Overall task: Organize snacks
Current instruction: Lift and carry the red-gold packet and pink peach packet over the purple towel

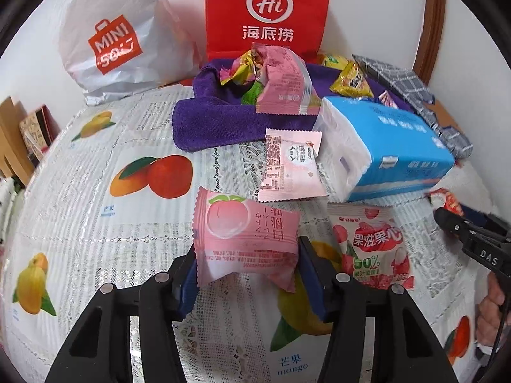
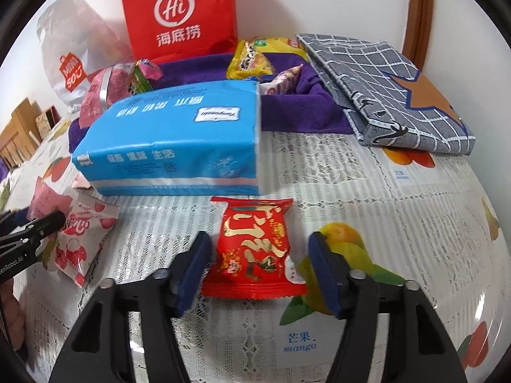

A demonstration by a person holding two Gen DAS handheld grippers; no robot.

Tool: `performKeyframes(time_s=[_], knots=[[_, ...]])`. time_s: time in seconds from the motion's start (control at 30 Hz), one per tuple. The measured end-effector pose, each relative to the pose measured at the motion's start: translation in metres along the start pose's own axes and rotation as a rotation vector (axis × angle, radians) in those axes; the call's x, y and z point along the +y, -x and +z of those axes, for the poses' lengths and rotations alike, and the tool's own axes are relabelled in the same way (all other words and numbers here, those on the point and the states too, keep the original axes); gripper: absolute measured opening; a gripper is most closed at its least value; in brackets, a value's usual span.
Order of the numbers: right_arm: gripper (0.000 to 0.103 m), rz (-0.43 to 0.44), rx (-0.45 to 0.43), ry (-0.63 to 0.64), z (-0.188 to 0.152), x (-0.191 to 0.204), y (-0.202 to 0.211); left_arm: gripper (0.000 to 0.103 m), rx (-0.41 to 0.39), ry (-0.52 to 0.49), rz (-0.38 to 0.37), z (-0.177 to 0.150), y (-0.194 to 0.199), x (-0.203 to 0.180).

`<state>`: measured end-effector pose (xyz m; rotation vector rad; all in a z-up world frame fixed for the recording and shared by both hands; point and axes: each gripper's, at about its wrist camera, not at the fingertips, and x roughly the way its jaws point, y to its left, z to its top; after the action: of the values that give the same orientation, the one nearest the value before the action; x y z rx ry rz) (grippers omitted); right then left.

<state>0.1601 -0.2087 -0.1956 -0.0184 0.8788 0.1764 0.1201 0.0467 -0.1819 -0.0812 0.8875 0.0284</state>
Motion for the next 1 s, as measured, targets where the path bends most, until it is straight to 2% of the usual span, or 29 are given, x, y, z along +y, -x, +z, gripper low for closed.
performKeyframes(time_s=[0.07,0.2,0.3,0.37,0.47,1.0], knots=[[0.047,0.016,-0.009,-0.033,0.0,-0.007,0.002,0.052,0.005,0.012,-0.007,0.0,0.001,0.002],[0.041,0.031,-0.014,-0.055,0.0,-0.012,0.005,0.052,0.021,0.034,-0.05,0.002,0.009,0.004],[0.041,0.031,0.0,-0.073,0.001,-0.013,0.009,0.052,0.0,0.019,-0.03,0.004,0.022,0.002],[0.04,0.053,0.0,-0.082,0.001,-0.012,0.015,0.052,-0.005,0.014,-0.035,0.007,0.03,0.001],[0.04,0.04,-0.024,-0.063,0.006,-0.008,0.031,0.052,-0.015,0.015,-0.045,0.012,0.042,-0.002],[0.04,0.035,-0.111,-0.028,0.041,0.004,0.108,0.052,-0.043,0.004,-0.15,0.048,0.089,-0.035]])
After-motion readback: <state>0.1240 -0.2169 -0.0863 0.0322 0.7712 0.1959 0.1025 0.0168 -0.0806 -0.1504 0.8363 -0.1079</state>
